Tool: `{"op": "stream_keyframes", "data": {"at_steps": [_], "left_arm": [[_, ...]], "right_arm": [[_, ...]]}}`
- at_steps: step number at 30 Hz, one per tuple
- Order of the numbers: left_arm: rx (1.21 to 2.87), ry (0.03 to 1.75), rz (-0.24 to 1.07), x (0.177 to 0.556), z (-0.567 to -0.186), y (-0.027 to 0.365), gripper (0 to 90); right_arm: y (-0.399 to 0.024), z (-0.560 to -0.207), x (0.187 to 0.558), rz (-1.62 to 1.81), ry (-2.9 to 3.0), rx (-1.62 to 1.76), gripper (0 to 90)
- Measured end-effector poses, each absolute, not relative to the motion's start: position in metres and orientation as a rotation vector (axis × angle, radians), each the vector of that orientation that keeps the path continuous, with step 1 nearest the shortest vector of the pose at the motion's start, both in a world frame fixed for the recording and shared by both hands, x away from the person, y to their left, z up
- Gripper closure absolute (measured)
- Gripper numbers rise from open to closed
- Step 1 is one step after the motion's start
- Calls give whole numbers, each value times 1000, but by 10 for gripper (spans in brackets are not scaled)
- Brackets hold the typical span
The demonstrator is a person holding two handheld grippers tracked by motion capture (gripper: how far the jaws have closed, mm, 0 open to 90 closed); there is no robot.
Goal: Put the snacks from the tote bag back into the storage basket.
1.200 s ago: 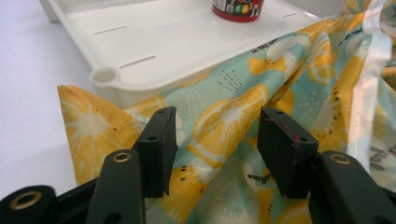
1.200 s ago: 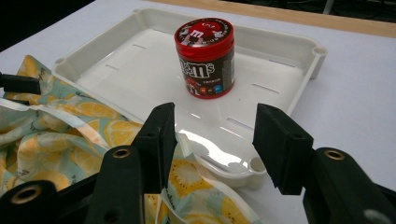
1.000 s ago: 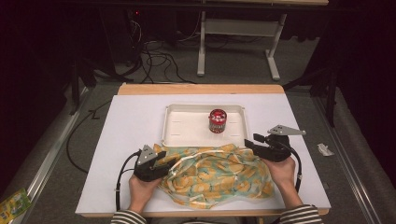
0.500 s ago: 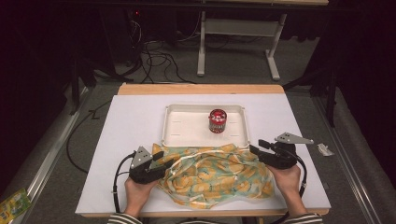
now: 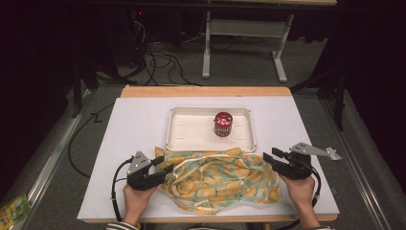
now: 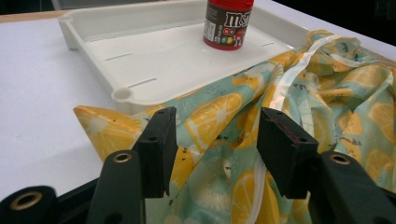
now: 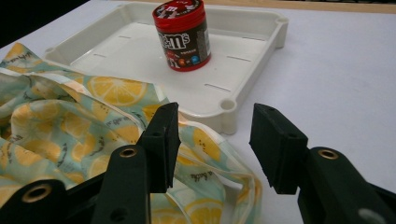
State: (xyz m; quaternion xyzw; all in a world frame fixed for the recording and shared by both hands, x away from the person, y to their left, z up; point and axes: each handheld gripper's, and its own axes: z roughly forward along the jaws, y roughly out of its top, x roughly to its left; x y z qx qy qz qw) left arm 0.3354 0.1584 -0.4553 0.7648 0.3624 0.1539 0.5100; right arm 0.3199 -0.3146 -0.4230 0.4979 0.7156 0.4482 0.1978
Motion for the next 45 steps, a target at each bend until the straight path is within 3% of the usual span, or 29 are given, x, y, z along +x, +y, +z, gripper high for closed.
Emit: {"op": "stream_keyframes", "data": {"at_steps": [45], "left_arm": [[1797,1037,433,348,-454,201,482]], "right_arm": [[-361,-443,308,1205,1858,1508,531]]}}
